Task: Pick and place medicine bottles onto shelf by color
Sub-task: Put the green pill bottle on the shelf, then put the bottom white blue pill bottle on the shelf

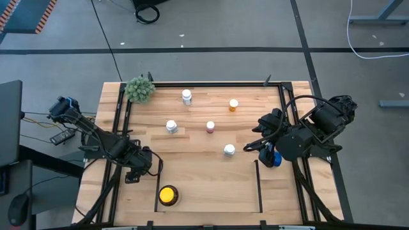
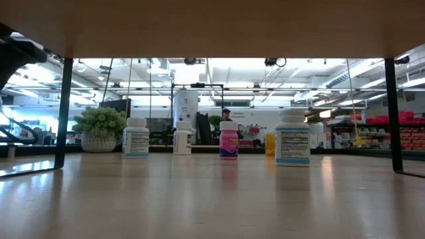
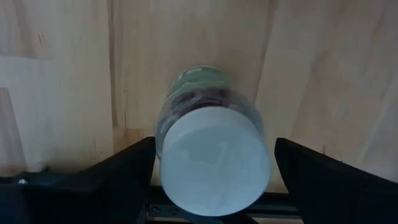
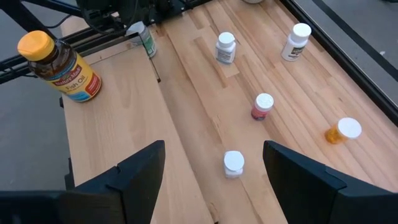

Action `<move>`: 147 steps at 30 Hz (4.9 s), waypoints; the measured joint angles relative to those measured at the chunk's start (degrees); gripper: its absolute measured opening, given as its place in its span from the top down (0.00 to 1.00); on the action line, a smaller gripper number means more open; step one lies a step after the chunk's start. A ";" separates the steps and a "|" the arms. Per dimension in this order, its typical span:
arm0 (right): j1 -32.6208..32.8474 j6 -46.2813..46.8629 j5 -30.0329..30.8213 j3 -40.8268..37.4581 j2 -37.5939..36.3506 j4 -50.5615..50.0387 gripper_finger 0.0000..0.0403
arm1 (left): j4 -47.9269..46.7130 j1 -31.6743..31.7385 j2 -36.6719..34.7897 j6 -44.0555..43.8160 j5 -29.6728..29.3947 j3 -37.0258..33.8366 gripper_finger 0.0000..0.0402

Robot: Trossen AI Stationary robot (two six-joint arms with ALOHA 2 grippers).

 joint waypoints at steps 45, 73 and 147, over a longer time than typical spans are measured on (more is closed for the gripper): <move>0.07 -0.65 3.22 0.00 0.02 0.00 0.31 | -24.11 11.76 16.34 11.67 -3.27 60.18 0.42; 0.07 0.30 3.22 0.00 0.02 0.00 0.31 | -24.06 10.44 30.28 36.69 -0.91 64.22 0.37; -28.46 15.97 -29.50 -48.73 0.04 35.00 0.19 | 6.36 27.54 18.44 35.69 -3.26 66.26 0.33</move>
